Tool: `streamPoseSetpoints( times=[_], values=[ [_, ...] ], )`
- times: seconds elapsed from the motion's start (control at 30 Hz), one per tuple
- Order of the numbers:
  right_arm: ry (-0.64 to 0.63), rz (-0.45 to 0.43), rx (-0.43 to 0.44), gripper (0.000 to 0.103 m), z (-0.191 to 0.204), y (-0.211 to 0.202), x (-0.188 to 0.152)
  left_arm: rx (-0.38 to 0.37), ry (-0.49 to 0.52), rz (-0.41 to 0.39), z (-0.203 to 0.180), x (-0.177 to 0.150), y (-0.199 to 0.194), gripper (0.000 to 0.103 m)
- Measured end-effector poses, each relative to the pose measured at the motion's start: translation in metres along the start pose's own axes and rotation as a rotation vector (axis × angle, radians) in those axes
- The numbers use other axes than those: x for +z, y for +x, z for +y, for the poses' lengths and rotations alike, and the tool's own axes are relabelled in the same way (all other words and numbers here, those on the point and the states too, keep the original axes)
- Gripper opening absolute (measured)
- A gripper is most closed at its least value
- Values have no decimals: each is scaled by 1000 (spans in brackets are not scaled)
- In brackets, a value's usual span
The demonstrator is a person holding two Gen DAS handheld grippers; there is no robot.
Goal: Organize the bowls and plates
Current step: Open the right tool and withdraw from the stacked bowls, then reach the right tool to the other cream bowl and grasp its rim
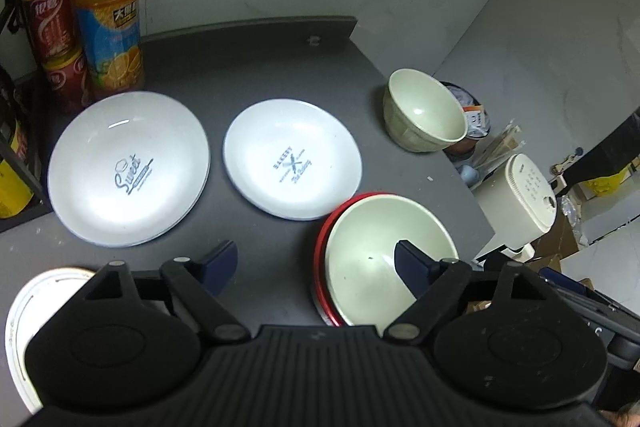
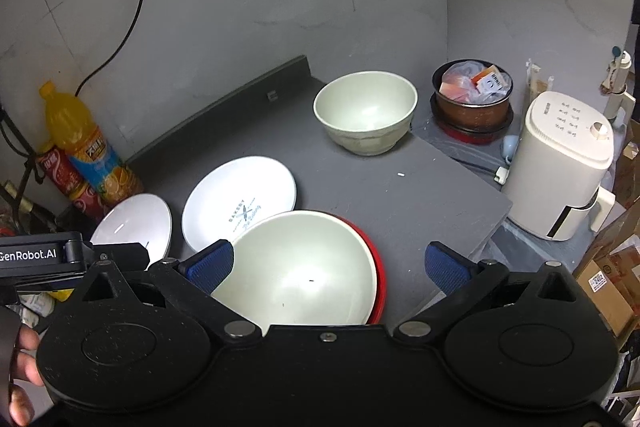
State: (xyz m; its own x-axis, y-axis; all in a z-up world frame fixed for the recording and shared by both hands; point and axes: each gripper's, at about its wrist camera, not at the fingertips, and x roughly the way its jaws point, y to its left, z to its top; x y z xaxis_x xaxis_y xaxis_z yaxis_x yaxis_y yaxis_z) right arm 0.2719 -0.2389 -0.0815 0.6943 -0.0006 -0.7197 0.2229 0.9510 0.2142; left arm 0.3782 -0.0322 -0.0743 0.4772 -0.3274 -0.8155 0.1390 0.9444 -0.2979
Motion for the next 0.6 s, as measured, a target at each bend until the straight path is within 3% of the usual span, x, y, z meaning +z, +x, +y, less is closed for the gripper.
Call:
streamPoseSetpoints(
  times=[0.27, 0.6],
  values=[
    [24, -30, 3, 103, -11, 5, 12, -16, 19, -8, -9, 8, 1, 85],
    [27, -59, 20, 103, -46, 23, 52, 0, -9, -29, -31, 42, 25, 85]
  ],
)
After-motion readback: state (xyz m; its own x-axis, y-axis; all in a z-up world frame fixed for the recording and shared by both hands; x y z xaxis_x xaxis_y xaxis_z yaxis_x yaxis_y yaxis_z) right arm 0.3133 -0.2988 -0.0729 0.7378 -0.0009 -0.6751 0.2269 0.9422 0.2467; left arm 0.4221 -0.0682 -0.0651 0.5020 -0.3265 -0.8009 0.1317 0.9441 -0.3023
